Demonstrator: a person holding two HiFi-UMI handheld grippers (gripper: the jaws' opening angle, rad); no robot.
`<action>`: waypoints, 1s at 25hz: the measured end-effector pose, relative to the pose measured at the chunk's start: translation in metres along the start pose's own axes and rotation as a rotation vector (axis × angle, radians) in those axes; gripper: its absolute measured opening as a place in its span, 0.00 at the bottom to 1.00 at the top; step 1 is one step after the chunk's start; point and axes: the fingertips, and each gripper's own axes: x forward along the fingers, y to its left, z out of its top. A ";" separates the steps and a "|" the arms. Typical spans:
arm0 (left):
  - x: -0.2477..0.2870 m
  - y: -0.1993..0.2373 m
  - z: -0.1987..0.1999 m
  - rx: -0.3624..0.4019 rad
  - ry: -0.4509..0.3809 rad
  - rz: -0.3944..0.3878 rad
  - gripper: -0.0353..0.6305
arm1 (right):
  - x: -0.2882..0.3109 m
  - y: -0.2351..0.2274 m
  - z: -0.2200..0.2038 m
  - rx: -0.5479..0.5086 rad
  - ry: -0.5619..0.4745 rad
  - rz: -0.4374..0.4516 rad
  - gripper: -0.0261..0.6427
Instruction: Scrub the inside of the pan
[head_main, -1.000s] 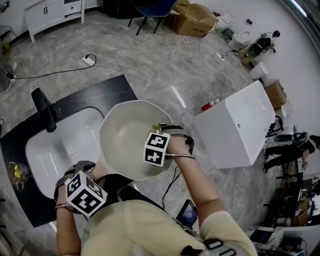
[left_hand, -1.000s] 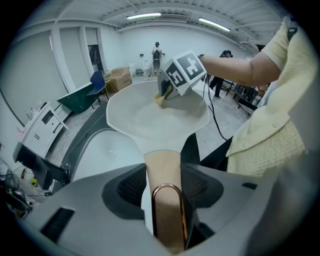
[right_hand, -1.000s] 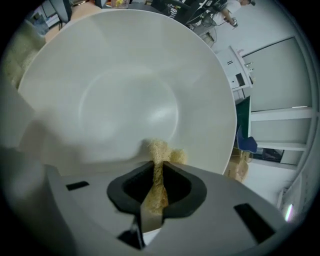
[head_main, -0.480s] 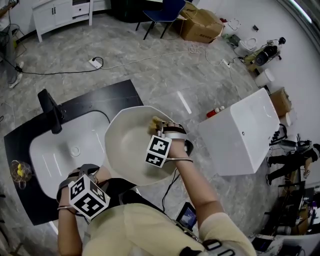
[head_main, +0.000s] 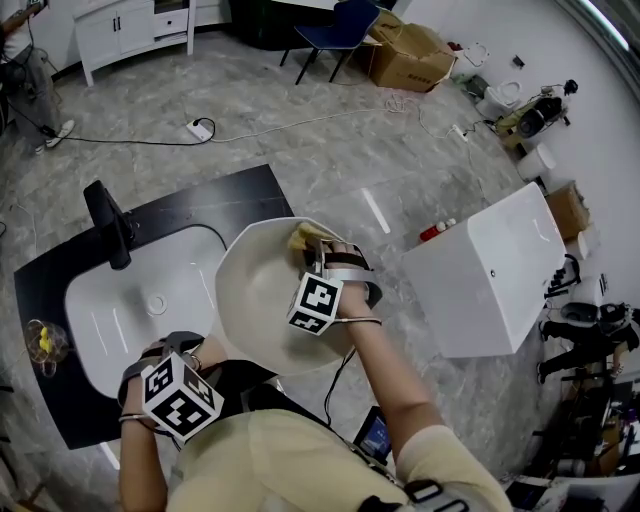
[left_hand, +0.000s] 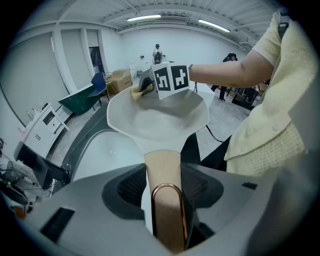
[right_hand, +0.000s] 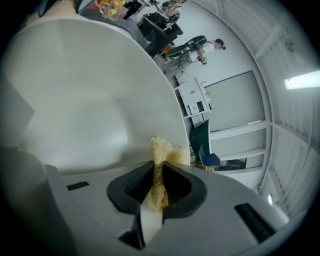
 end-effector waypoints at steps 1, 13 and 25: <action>0.000 0.000 0.000 -0.001 -0.001 0.001 0.38 | -0.002 0.002 0.004 0.034 -0.022 0.019 0.14; 0.002 0.000 -0.001 -0.002 -0.006 0.001 0.38 | -0.015 0.032 0.018 0.225 -0.084 0.162 0.14; 0.000 -0.001 0.002 0.004 -0.016 0.014 0.38 | -0.001 0.044 0.003 0.376 0.065 0.227 0.14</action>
